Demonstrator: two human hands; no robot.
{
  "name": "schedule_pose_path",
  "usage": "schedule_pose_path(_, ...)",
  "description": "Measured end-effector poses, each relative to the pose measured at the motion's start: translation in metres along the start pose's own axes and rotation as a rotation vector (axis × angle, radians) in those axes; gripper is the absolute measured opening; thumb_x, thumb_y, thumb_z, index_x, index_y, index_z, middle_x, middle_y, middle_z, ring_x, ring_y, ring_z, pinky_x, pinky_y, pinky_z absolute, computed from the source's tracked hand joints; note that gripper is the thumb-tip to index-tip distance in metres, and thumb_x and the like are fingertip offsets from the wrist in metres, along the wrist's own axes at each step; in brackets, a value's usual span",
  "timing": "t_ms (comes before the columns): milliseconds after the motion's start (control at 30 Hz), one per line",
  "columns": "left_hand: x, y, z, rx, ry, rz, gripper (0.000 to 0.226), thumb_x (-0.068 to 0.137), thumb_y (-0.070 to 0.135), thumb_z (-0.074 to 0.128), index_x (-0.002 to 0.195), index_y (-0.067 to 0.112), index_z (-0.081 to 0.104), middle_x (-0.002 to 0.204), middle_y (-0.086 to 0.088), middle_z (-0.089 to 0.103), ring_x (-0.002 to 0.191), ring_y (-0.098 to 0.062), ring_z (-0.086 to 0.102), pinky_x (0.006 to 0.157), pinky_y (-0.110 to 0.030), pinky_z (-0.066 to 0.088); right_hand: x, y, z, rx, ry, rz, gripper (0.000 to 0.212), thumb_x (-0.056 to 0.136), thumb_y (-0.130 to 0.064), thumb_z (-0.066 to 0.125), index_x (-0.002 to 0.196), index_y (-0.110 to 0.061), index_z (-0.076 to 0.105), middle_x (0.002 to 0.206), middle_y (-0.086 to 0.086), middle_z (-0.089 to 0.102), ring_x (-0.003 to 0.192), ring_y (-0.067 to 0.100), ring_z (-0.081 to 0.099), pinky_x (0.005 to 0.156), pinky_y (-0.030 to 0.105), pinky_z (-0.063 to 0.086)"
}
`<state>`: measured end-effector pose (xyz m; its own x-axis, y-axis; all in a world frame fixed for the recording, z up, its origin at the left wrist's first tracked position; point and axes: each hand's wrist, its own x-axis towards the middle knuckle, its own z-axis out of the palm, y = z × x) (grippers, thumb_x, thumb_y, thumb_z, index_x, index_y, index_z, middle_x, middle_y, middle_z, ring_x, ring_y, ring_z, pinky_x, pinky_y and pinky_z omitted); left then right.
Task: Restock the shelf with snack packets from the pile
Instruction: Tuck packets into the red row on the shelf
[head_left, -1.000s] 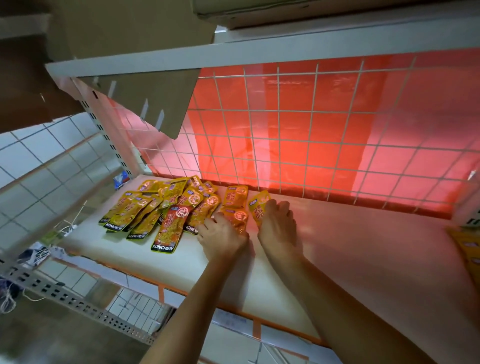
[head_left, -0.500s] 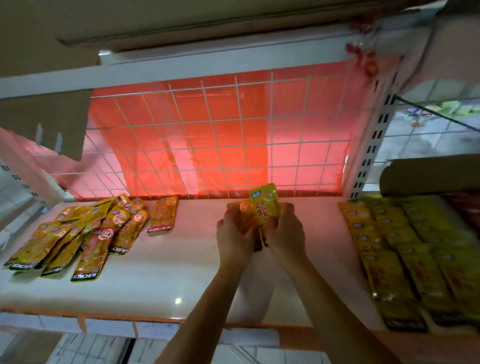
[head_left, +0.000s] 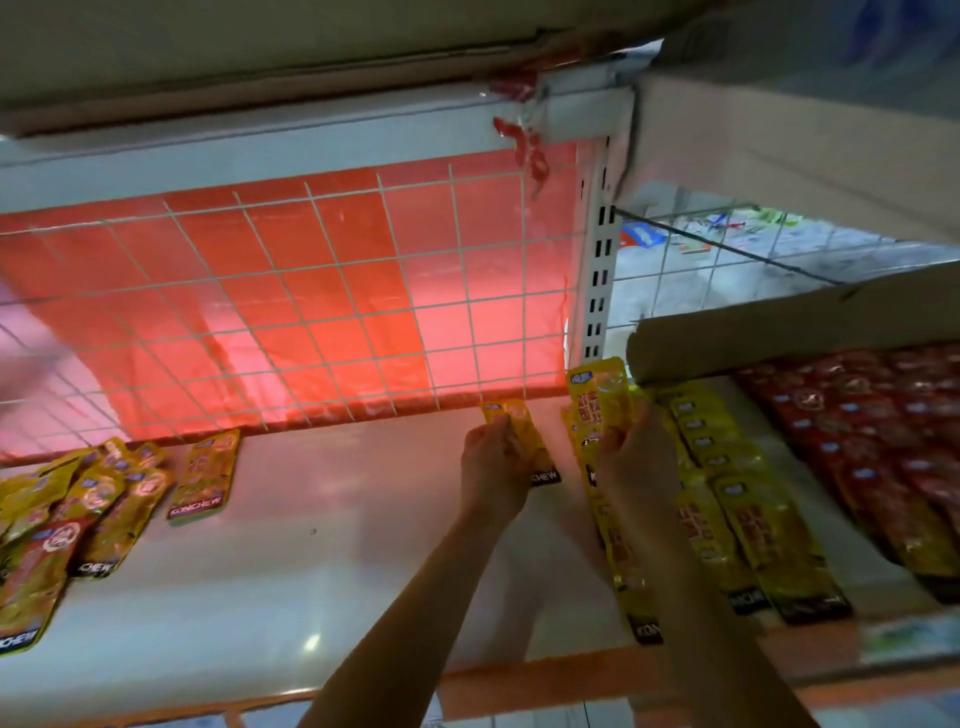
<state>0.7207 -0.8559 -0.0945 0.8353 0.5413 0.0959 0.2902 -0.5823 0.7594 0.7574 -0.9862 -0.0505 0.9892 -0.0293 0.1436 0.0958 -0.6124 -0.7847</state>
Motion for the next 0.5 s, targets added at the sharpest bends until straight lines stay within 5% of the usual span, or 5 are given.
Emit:
schedule_pose_path(67, 0.007, 0.004, 0.009, 0.051, -0.038, 0.019, 0.019, 0.083, 0.02, 0.066, 0.101, 0.014, 0.067, 0.101, -0.009, 0.067, 0.099, -0.026, 0.059, 0.081, -0.031, 0.043, 0.009, 0.008, -0.01, 0.008, 0.002, 0.02, 0.032, 0.09, -0.007, 0.049, 0.121, -0.003, 0.047, 0.114, 0.021, 0.059, 0.107, 0.04, 0.057, 0.086, 0.044, 0.044)
schedule_pose_path(267, 0.025, 0.001, 0.024, 0.398, -0.089, 0.106, 0.03, 0.087, 0.048, 0.059, 0.109, 0.028, 0.065, 0.115, -0.003, 0.063, 0.11, -0.026, 0.054, 0.089, -0.032, 0.034, 0.021, 0.022, -0.024, 0.043, -0.006, 0.038, 0.033, 0.092, -0.008, 0.05, 0.125, -0.006, 0.045, 0.113, 0.015, 0.061, 0.103, 0.036, 0.058, 0.078, 0.039, 0.042)
schedule_pose_path(500, 0.035, 0.002, 0.026, 0.396, -0.082, 0.126, 0.034, 0.089, 0.046, 0.06, 0.119, 0.03, 0.063, 0.132, -0.002, 0.052, 0.119, -0.028, 0.045, 0.096, -0.032, 0.033, 0.026, 0.027, -0.025, 0.062, -0.038, 0.014, 0.033, 0.089, -0.005, 0.052, 0.122, -0.007, 0.048, 0.106, 0.011, 0.062, 0.098, 0.031, 0.059, 0.073, 0.032, 0.039)
